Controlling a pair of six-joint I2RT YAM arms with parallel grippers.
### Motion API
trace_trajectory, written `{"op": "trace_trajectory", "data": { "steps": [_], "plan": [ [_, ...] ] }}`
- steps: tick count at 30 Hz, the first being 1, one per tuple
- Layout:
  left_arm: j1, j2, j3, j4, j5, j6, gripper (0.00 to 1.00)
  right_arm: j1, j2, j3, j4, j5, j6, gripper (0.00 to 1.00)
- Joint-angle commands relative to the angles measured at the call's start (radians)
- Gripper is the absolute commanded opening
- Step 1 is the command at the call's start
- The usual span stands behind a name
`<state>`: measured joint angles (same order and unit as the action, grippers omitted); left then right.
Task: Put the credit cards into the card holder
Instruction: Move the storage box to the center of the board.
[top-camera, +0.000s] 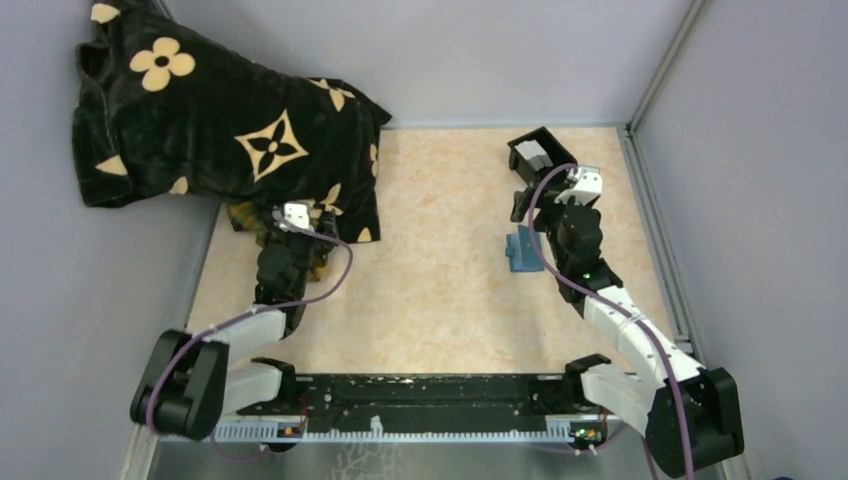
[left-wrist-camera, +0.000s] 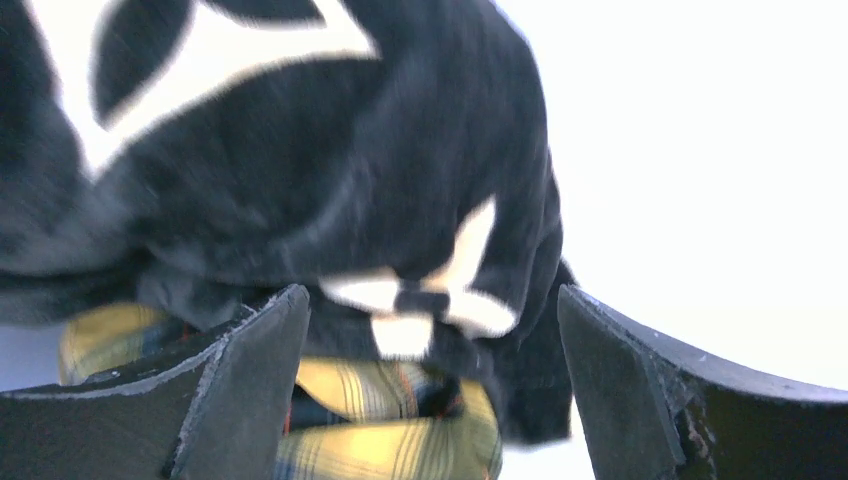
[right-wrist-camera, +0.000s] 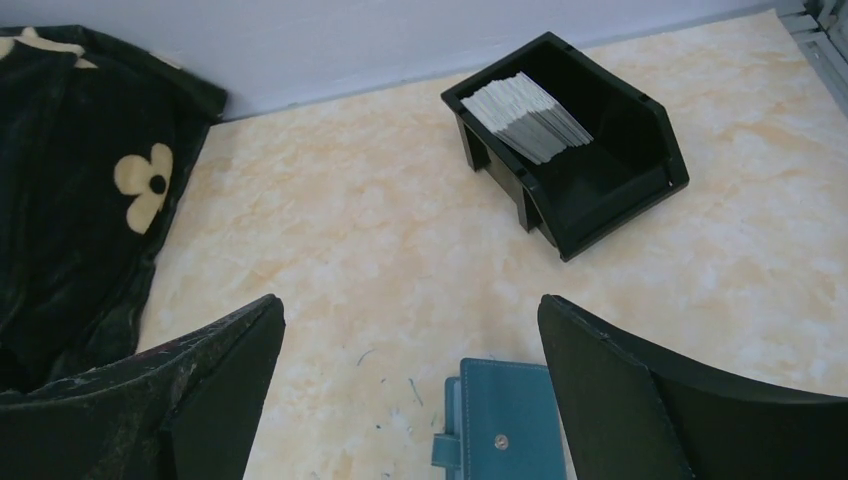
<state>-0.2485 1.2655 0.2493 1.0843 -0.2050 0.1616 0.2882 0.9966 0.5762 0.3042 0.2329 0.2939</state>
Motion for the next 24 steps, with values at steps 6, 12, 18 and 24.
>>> {"op": "trace_trajectory", "data": {
  "steps": [6, 12, 18, 24],
  "plan": [
    [-0.011, -0.29, 0.134, -0.387, 0.159, -0.125, 1.0, 0.015, -0.085, 0.035, 0.062, -0.067, -0.028, 0.99],
    [-0.011, -0.223, 0.12, -0.369, 0.058, -0.112, 1.0, 0.014, -0.033, 0.069, 0.071, -0.083, -0.064, 0.99],
    [-0.009, -0.07, 0.082, -0.277, -0.026, -0.075, 1.0, 0.017, -0.009, 0.047, 0.13, -0.062, -0.098, 0.99],
    [-0.009, 0.036, 0.116, -0.221, -0.05, -0.154, 1.0, 0.016, 0.106, 0.111, 0.115, -0.001, -0.12, 0.99]
  ]
}}
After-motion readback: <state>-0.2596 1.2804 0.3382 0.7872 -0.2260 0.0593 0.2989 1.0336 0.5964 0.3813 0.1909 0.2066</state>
